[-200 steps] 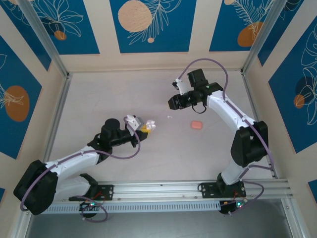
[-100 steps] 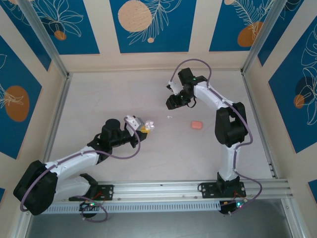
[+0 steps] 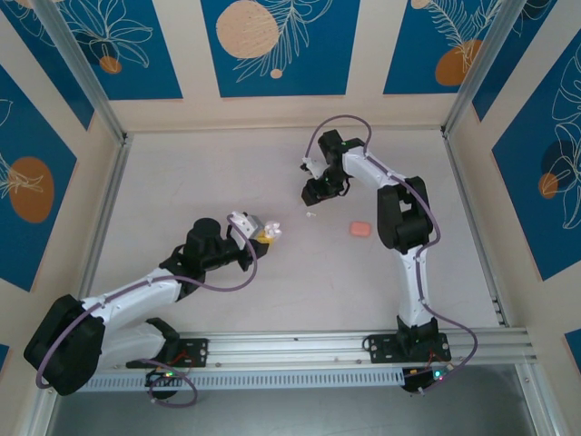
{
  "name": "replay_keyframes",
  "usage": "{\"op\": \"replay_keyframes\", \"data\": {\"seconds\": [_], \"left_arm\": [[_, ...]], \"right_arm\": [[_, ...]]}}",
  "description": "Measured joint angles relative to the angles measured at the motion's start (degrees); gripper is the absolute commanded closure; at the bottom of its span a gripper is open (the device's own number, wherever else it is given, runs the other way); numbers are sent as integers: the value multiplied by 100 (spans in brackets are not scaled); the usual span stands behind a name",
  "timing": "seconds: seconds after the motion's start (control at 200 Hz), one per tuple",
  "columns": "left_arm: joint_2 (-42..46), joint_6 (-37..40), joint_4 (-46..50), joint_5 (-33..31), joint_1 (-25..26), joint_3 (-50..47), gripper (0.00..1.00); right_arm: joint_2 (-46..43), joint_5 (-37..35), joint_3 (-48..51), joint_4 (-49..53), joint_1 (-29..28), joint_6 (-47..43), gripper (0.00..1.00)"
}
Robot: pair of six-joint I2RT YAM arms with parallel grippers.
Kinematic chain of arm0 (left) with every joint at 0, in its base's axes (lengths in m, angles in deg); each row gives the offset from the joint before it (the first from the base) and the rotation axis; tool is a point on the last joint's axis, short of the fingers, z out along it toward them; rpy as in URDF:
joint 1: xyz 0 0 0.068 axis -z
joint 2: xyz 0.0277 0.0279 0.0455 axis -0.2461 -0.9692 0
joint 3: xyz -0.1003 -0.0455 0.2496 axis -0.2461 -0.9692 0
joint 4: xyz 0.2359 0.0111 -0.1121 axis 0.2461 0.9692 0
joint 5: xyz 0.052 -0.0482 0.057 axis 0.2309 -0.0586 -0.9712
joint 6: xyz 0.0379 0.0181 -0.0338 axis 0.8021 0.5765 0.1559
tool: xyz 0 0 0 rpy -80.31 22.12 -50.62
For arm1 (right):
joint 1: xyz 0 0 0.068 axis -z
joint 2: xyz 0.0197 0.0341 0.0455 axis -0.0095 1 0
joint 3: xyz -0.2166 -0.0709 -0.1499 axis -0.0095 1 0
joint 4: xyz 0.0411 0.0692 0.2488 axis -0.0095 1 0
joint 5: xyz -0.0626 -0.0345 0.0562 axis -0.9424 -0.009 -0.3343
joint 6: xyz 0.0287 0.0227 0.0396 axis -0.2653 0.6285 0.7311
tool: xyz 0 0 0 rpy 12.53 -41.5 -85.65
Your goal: Insert the wireless bluetooth earbuds into the charging case
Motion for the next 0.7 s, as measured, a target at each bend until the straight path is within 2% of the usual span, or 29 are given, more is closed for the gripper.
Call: {"op": "replay_keyframes", "data": {"seconds": [0.7], "left_arm": [[74, -13, 160, -39, 0, 0, 82]], "right_arm": [[354, 31, -42, 426, 4, 2, 58]]}}
